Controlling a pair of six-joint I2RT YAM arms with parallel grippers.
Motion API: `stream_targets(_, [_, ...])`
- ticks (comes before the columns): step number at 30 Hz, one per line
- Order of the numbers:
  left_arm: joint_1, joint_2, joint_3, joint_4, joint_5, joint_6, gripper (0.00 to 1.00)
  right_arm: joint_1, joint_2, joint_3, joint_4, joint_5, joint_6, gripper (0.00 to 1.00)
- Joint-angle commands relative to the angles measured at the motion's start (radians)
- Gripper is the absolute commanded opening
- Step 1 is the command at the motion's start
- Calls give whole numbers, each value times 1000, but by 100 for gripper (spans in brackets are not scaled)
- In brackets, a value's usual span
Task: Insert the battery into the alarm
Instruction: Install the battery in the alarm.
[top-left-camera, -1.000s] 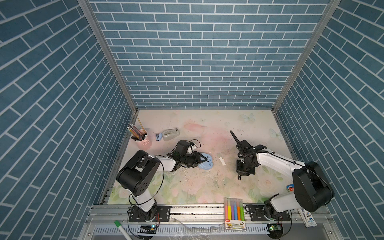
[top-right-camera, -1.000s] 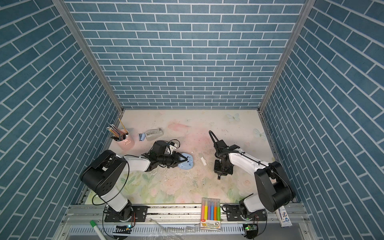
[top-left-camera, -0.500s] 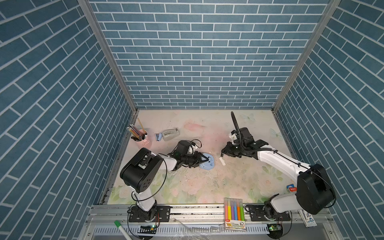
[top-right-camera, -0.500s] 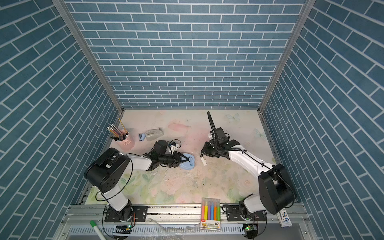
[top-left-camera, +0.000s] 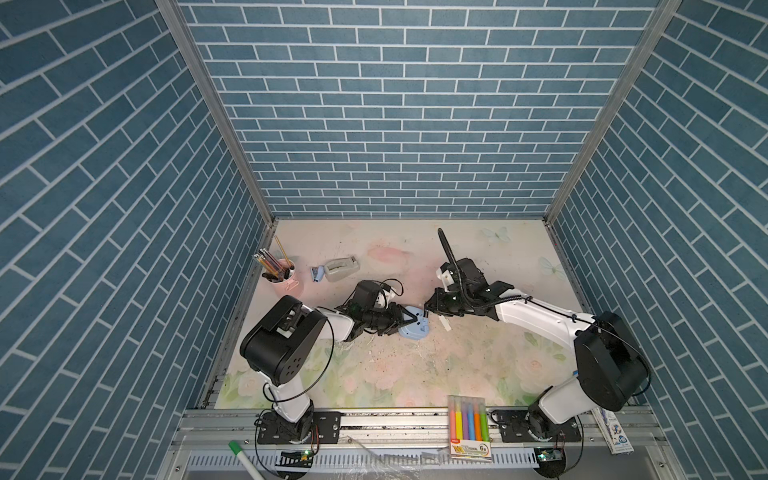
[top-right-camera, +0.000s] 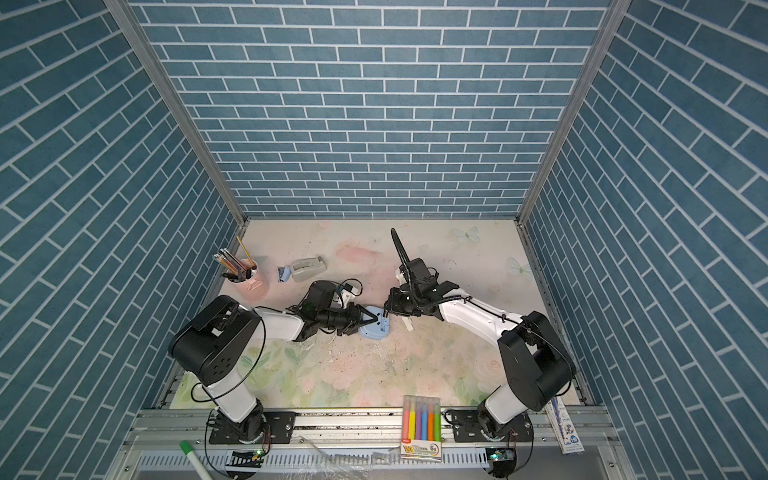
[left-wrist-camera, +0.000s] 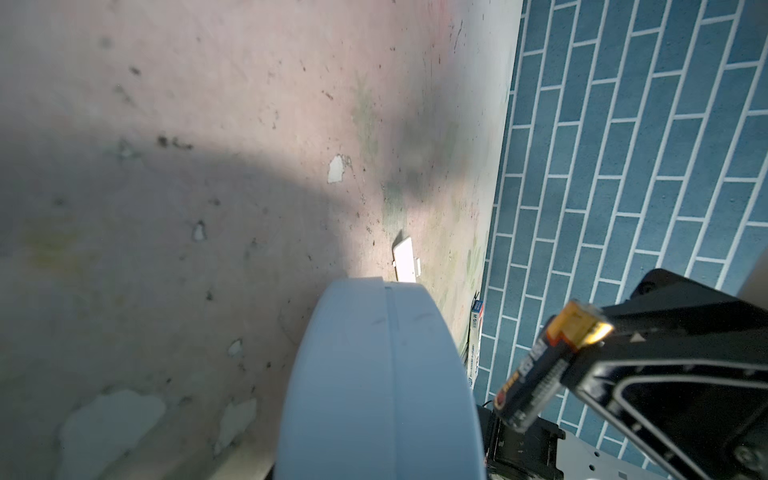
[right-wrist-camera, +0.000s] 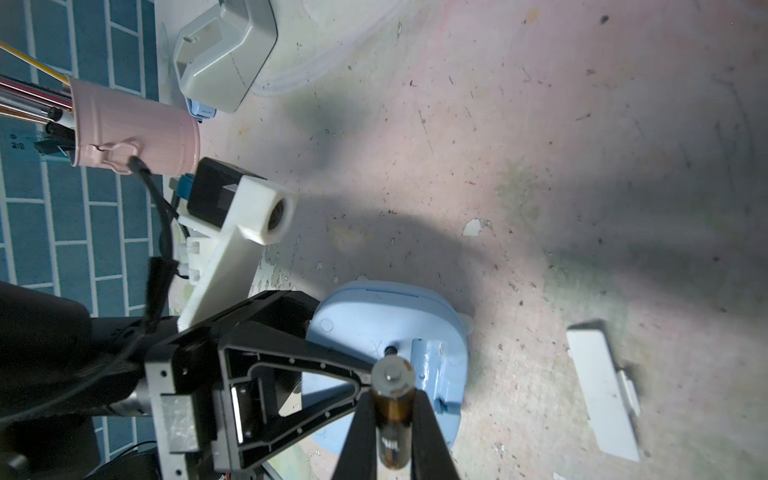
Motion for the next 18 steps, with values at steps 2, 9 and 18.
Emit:
stream_targets(2, [4, 26, -4, -56, -18, 13, 0, 5, 29, -18, 31, 17, 24, 0])
stream_targets(9, [4, 29, -4, -49, -16, 12, 0, 14, 57, -32, 56, 2, 31, 0])
stream_targets(18, [4, 36, -3, -43, -13, 10, 0, 34, 98, -33, 76, -2, 38, 0])
